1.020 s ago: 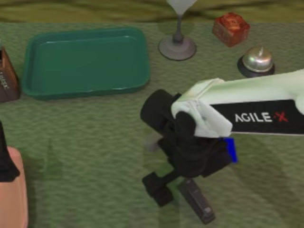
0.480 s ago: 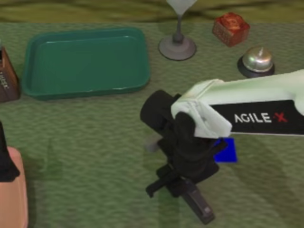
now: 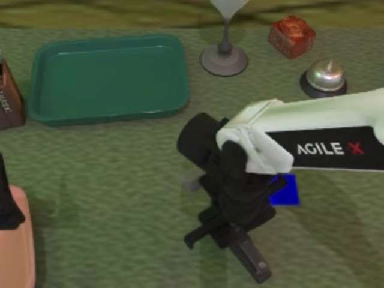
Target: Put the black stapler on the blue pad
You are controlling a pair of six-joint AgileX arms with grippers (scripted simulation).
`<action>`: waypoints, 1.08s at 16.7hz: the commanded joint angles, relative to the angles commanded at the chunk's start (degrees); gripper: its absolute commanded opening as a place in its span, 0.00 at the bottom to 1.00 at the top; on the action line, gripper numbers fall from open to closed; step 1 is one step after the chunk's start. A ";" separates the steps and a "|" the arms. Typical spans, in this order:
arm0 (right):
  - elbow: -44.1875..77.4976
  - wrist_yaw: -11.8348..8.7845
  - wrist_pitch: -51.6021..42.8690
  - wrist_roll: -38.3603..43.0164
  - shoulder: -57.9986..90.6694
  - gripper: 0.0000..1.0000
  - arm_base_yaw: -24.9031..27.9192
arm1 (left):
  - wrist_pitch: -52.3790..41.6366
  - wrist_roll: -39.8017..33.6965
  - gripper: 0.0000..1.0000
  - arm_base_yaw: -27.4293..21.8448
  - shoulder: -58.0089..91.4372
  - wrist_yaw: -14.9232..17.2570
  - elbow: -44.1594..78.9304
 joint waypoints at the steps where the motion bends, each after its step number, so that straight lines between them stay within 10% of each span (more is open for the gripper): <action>1: 0.00 0.00 0.00 0.00 0.00 0.00 0.00 | 0.00 0.00 1.00 0.00 0.00 0.00 0.00; 18: 12.98 -0.01 -20.48 -0.13 -7.68 0.00 0.13 | 0.00 0.00 1.00 0.00 0.00 0.00 0.00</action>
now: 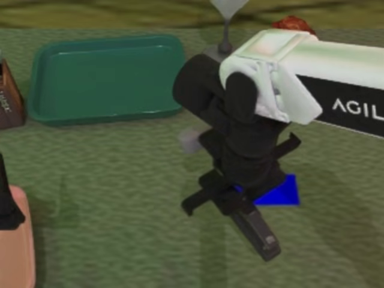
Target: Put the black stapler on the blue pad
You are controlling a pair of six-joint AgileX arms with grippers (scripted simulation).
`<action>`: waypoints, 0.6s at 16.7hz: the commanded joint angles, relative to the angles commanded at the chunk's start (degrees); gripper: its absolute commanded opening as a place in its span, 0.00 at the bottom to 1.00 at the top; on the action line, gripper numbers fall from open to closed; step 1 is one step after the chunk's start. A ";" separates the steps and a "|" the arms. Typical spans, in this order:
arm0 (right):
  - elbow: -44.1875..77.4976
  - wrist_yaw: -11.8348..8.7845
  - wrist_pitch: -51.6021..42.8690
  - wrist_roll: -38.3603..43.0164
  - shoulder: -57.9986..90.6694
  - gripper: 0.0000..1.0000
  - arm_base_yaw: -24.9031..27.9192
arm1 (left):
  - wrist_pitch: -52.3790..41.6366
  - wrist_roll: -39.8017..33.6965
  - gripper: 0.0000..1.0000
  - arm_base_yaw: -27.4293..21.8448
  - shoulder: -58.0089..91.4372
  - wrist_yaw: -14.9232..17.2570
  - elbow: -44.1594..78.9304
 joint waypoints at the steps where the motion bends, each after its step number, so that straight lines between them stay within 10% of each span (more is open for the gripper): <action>1: 0.01 0.00 0.00 0.03 0.00 0.00 -0.01 | 0.00 0.00 1.00 0.00 0.00 0.00 0.00; 10: 3.71 0.12 -2.55 26.51 2.32 0.00 -4.90 | 0.00 0.00 1.00 0.00 0.00 0.00 0.00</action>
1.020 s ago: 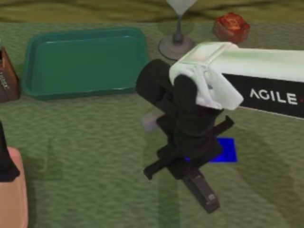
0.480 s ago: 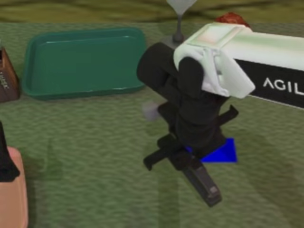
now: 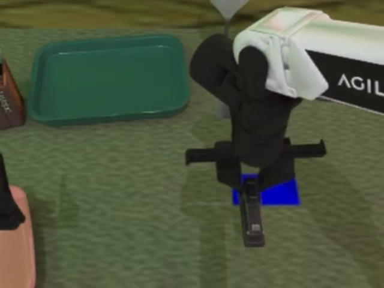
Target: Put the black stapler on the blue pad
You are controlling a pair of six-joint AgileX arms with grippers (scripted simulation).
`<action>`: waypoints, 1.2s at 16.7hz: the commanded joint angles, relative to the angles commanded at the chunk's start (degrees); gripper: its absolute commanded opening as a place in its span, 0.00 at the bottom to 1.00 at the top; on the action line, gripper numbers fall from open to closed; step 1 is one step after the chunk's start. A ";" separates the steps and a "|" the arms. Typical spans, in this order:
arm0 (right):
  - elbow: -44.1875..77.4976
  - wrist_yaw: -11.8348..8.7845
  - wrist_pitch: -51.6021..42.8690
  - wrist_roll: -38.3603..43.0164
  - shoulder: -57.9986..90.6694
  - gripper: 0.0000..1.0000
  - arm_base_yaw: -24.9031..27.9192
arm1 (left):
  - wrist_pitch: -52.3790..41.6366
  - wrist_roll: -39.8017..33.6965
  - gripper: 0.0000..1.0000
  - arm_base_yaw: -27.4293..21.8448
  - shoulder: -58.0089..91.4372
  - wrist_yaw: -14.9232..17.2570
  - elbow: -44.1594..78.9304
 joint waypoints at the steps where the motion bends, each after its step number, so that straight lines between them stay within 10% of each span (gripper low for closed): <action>1: 0.34 0.03 -0.41 5.46 0.24 0.00 -1.07 | 0.00 0.00 1.00 0.00 0.00 0.00 0.00; 12: 2.59 0.34 -3.51 65.31 0.62 0.00 -13.77 | 0.00 0.00 1.00 0.00 0.00 0.00 0.00; 20: 2.75 0.23 -3.02 74.71 -0.78 0.00 -16.59 | 0.00 0.00 1.00 0.00 0.00 0.00 0.00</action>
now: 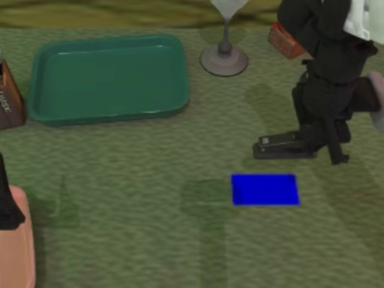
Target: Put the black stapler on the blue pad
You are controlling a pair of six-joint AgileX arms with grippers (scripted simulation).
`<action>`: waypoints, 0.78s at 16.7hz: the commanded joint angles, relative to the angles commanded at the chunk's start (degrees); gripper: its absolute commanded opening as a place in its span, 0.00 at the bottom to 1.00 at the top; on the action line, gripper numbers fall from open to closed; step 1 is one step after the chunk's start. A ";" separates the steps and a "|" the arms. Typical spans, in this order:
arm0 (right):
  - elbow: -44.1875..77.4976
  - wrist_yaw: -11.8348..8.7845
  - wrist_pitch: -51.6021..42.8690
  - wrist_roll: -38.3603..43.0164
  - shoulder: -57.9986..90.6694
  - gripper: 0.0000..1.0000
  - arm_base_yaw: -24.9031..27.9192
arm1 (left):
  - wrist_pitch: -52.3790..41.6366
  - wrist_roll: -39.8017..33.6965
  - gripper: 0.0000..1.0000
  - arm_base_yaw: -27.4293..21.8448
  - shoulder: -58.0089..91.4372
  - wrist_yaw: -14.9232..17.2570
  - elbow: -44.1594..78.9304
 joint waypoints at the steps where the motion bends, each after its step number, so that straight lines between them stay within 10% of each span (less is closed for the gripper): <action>1: -0.12 0.02 0.04 0.01 0.21 0.00 0.29 | 0.00 0.00 1.00 0.00 0.00 0.00 0.00; 13: -12.06 0.03 19.38 2.74 7.32 0.00 2.64 | 0.00 0.00 1.00 0.00 0.00 0.00 0.00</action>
